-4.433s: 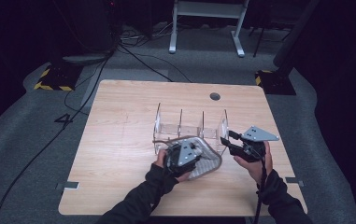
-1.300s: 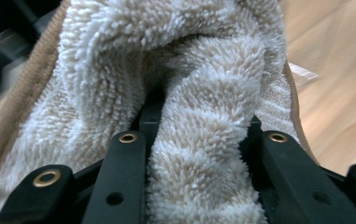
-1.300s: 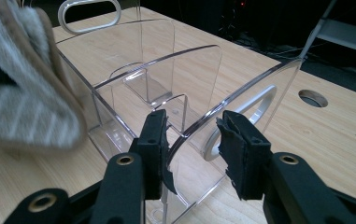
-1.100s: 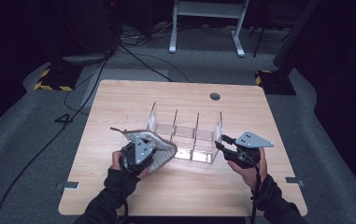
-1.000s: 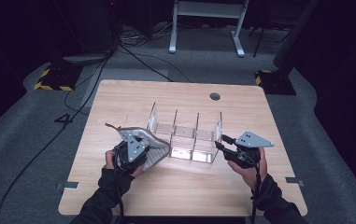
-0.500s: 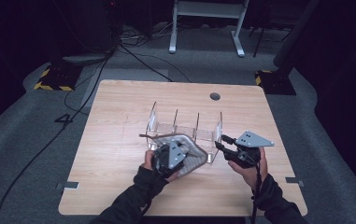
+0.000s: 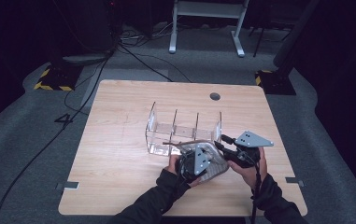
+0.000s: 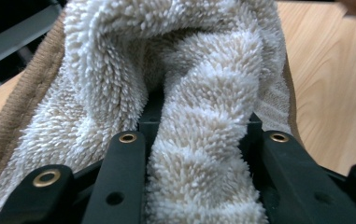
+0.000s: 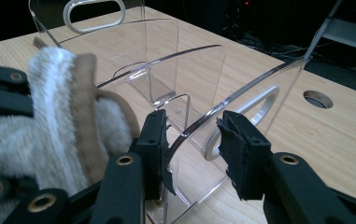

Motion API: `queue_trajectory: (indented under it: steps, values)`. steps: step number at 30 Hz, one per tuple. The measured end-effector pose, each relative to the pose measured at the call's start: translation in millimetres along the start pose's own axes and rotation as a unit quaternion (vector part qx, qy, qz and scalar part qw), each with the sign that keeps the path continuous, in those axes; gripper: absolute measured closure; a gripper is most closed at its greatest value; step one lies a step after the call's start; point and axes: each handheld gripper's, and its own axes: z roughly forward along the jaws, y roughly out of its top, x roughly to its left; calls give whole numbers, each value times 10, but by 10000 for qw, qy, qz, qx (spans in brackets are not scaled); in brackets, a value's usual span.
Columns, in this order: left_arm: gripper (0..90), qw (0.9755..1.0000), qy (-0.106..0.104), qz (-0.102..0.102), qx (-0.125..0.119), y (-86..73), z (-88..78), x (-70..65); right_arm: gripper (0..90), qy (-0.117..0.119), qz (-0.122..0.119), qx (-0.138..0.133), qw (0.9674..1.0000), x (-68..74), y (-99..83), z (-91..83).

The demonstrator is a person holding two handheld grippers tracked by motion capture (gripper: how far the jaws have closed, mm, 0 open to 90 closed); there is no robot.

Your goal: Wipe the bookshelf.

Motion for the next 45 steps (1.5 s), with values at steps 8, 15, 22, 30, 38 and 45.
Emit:
queue_trajectory:
  steps: [8, 15, 22, 30, 38, 45]
  values:
    - [662, 9969, 655, -119, 416, -347, -430, 456, 618, 20, 9, 9, 10000, -8, 3, 2]
    - [660, 9872, 1349, -593, 616, -715, -860, 939, 619, 22, 7, 21, 10000, -6, 7, 1]
    - [660, 9843, 1475, -821, 522, -815, -955, 1102, 618, 26, 1, 28, 10000, -5, 10, 3]
    - [659, 9939, 913, -524, 313, -573, -704, 784, 618, 38, -17, 38, 10000, -7, 13, 2]
    - [659, 9994, 281, -118, 174, -253, -354, 345, 617, 60, -20, 42, 10000, 7, 16, 4]
    - [661, 9996, -265, 136, -10, 27, 7, -70, 617, 98, -42, 50, 9999, 23, 23, 7]
